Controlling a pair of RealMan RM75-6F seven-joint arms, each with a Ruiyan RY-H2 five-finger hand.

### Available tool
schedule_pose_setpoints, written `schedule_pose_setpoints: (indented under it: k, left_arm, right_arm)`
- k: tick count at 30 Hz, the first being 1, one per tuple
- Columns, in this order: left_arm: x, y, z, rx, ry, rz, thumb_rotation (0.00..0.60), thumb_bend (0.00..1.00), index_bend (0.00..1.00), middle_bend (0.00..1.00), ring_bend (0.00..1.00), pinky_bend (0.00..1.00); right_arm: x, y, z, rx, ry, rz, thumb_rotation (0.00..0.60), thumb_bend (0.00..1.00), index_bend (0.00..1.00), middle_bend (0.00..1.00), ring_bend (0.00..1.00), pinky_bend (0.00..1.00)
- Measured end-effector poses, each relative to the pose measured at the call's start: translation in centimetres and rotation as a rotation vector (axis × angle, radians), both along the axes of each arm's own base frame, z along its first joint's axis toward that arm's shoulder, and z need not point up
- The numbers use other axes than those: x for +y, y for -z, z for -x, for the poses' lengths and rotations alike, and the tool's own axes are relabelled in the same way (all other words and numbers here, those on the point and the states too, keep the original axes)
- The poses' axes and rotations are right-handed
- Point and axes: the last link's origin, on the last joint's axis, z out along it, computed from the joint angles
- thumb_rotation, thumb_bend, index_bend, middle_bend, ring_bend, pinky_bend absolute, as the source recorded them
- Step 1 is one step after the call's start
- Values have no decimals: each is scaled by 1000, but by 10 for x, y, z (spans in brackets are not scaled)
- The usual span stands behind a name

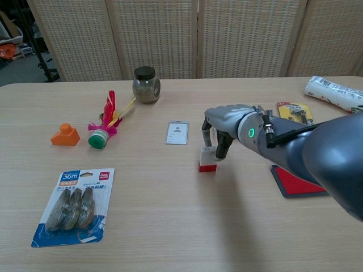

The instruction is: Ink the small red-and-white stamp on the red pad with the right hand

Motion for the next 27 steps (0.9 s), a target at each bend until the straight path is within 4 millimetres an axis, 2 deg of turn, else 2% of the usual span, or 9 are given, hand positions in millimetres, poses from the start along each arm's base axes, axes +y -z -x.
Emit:
schedule_pose_setpoints:
  k: [7,12,20,27]
  left_arm:
    - [0,0,1,2,-1,2,600,0,0,0,0,0]
    - [0,1,0,4,-1,4,600,0,0,0,0,0]
    - [-1,4,-1,14,3,8,600,0,0,0,0,0]
    - [-1,9,-2,28,4,22,600,0,0,0,0,0]
  right_arm:
    - [1,-3,-3,-15,-11,-1,600,442,557,987,992,1000]
    - [3,-12,-9,-27,-35,2,600,461,558,987,992,1000]
    - [10,-48,-21,-40,-137,10,600,466,574,987,992,1000]
    - [16,-81,-11,-4,-224,2,600,466,574,987,991,1000]
